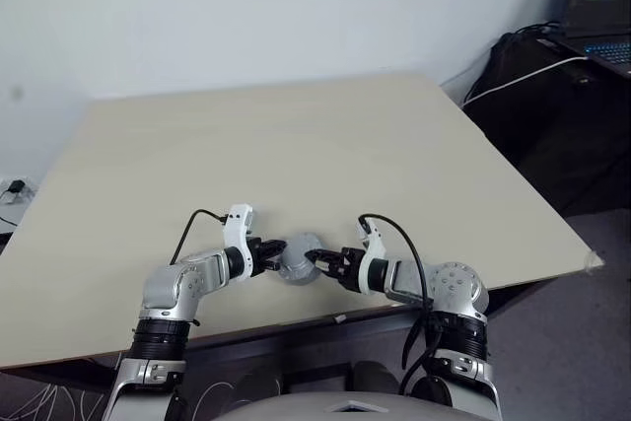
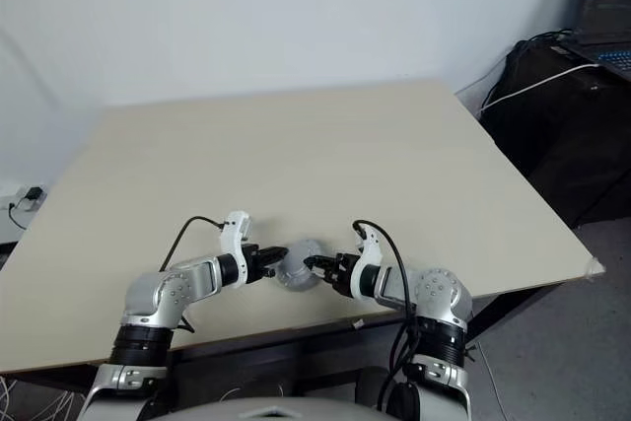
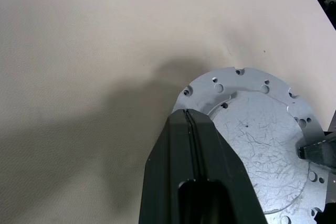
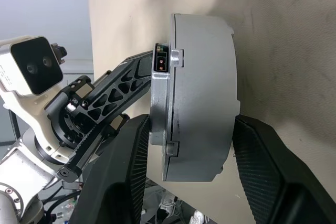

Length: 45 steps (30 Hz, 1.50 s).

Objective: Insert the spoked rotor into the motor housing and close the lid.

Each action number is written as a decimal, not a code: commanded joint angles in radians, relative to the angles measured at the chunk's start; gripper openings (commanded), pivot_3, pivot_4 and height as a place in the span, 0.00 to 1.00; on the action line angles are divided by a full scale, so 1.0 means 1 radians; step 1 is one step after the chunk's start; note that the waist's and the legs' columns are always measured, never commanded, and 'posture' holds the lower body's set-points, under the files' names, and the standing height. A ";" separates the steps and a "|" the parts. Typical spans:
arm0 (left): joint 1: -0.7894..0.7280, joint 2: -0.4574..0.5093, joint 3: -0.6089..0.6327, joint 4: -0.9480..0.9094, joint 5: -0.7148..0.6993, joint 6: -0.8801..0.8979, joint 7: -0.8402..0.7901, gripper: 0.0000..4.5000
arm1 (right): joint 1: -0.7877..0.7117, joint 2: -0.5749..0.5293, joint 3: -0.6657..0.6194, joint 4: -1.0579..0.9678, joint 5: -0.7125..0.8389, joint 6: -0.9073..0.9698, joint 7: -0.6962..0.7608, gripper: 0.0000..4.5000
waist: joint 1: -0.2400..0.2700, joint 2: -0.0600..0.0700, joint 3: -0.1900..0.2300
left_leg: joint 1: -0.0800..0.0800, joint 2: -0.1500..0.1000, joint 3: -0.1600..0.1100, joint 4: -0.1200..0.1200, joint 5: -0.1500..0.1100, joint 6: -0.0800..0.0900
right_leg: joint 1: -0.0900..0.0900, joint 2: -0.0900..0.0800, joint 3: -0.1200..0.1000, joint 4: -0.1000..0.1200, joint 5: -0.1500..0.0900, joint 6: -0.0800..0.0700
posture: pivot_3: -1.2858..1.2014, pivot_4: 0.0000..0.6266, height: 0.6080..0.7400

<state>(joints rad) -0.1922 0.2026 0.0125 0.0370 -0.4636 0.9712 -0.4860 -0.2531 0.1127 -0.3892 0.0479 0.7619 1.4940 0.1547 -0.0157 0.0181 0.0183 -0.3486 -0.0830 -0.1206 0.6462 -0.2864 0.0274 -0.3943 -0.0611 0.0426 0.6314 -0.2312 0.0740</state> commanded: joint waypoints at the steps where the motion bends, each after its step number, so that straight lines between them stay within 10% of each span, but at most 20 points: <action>1: 0.008 -0.019 -0.030 -0.026 -0.013 0.014 -0.004 0.00 | 0.007 0.097 0.045 -0.022 0.044 0.007 0.027 0.47 | -0.002 0.000 0.000 | 0.000 0.000 0.000 0.000 0.000 0.000 | 0.000 0.000 0.000 0.000 0.000 0.000 | 0.52 0.00 1.00; 26: 0.286 -0.145 0.183 -0.454 -0.298 -0.176 0.029 0.00 | 0.032 0.097 -0.007 0.005 0.076 -0.081 -0.010 0.47 | -0.002 -0.001 0.001 | -0.011 0.001 0.003 0.001 0.000 0.000 | -0.012 0.000 0.001 0.000 0.001 -0.002 | 0.52 0.00 1.00; 40: 0.614 -0.350 0.259 -0.452 -0.654 -0.226 0.145 0.94 | 0.010 0.142 -0.041 -0.026 0.235 -0.144 -0.023 0.46 | -0.004 -0.001 0.004 | -0.013 0.004 0.004 0.002 -0.001 0.001 | -0.013 0.000 0.001 -0.001 0.001 -0.003 | 0.52 0.00 1.00; 45: 0.654 -0.397 0.239 -0.408 -0.760 -0.265 0.196 0.94 | -0.006 0.151 -0.018 -0.052 0.311 -0.147 -0.042 0.46 | -0.005 -0.001 0.006 | -0.013 0.004 0.005 0.002 -0.001 0.001 | -0.013 0.001 0.001 -0.001 0.002 -0.003 | 0.52 0.00 1.00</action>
<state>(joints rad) 0.4767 -0.1045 0.2734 -0.3728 -1.1675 0.7260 -0.3030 -0.2497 0.1169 -0.4371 0.0642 0.9865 1.3592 0.1018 -0.0204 0.0174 0.0238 -0.3612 -0.0786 -0.1156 0.6486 -0.2869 0.0287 -0.4073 -0.0603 0.0437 0.6303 -0.2297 0.0713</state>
